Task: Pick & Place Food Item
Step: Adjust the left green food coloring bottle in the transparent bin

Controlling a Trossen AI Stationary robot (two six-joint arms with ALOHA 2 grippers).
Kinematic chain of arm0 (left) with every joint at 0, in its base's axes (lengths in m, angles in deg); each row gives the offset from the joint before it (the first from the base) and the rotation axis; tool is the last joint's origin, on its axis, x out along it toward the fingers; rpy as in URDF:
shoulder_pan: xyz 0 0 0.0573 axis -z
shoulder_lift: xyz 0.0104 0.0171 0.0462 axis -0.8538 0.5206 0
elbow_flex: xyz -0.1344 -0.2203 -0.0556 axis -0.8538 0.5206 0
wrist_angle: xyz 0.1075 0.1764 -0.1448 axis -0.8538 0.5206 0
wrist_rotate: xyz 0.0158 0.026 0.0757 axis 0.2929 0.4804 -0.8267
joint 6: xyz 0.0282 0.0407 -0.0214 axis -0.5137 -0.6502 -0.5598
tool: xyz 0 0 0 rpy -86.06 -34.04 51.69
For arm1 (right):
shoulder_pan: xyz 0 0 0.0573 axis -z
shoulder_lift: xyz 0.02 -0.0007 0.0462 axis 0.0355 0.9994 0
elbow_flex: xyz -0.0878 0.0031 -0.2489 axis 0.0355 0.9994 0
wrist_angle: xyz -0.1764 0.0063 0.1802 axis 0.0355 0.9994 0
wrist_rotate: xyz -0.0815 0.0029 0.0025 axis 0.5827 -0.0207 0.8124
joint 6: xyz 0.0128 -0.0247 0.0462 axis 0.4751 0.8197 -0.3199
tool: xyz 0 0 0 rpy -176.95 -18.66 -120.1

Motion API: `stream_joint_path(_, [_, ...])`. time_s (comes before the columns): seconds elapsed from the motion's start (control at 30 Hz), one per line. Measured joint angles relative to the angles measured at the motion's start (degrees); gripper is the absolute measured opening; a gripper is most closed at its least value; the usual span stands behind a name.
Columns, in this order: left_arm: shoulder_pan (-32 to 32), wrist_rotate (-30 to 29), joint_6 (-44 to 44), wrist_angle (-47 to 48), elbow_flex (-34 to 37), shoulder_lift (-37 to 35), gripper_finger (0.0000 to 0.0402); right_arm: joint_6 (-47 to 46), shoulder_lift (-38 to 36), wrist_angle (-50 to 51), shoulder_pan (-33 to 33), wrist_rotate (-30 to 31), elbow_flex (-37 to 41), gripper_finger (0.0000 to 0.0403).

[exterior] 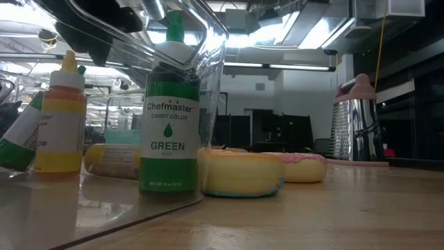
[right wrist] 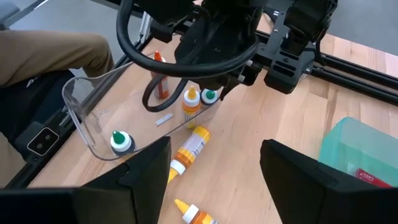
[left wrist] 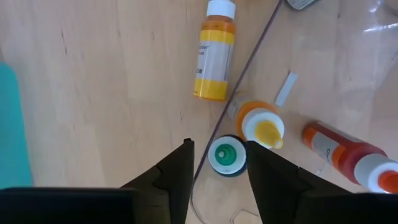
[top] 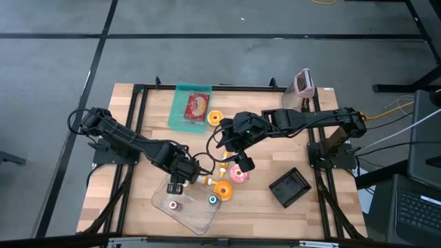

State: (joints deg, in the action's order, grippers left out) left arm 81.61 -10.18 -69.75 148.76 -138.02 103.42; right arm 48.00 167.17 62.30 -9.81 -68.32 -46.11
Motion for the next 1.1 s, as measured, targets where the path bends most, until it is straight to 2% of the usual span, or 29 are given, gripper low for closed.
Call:
stream_joint_path(0.17, [0.03, 0.64, -0.04, -0.66, 0.60, -0.06, 0.0141, 0.00, 0.00, 0.02, 0.00, 0.00, 0.00, 0.0245])
stream_joint_path(0.47, [0.02, 2.92, 1.59, -4.55, 7.93, -0.04, 0.0141, 0.01, 0.00, 0.02, 0.00, 0.00, 0.00, 0.0245])
stream_joint_path(1.1, [0.47, 3.64, 2.71, -4.68, 8.00, -1.29, 0.0141, 0.09, 0.00, 0.02, 0.00, 0.02, 0.00, 0.0245])
